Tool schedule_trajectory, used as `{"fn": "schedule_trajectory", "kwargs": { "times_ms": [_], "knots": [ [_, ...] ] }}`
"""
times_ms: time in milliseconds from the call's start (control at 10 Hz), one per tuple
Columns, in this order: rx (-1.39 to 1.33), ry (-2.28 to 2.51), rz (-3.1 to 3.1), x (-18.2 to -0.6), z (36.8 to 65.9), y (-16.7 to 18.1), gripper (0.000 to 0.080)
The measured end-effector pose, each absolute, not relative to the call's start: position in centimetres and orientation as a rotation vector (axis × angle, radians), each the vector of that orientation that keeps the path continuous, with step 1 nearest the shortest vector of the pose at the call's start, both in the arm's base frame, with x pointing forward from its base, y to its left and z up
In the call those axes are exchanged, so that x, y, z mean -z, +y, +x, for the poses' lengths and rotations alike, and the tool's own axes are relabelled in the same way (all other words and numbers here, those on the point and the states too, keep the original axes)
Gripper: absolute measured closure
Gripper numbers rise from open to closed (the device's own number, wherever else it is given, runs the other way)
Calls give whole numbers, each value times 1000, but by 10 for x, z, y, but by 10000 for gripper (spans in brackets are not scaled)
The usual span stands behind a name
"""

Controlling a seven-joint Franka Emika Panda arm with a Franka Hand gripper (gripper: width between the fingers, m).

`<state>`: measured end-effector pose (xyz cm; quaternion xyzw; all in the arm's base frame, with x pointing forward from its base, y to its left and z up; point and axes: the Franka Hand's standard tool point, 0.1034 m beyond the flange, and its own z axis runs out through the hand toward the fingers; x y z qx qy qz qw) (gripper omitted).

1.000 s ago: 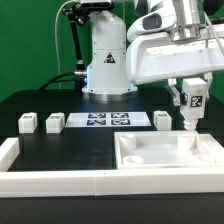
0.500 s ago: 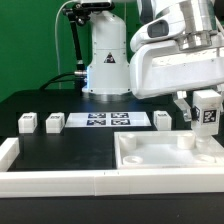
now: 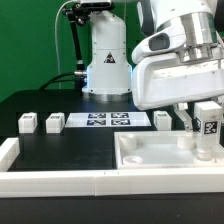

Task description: Assemble square table

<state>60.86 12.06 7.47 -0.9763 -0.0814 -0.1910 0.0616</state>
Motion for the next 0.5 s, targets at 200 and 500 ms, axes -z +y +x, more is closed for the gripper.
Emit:
{"fn": "schedule_trajectory", "kwargs": {
  "times_ms": [200, 500],
  "knots": [
    [623, -242, -2947, -74, 612, 120, 512],
    [659, -236, -2943, -70, 613, 119, 512]
  ]
}}
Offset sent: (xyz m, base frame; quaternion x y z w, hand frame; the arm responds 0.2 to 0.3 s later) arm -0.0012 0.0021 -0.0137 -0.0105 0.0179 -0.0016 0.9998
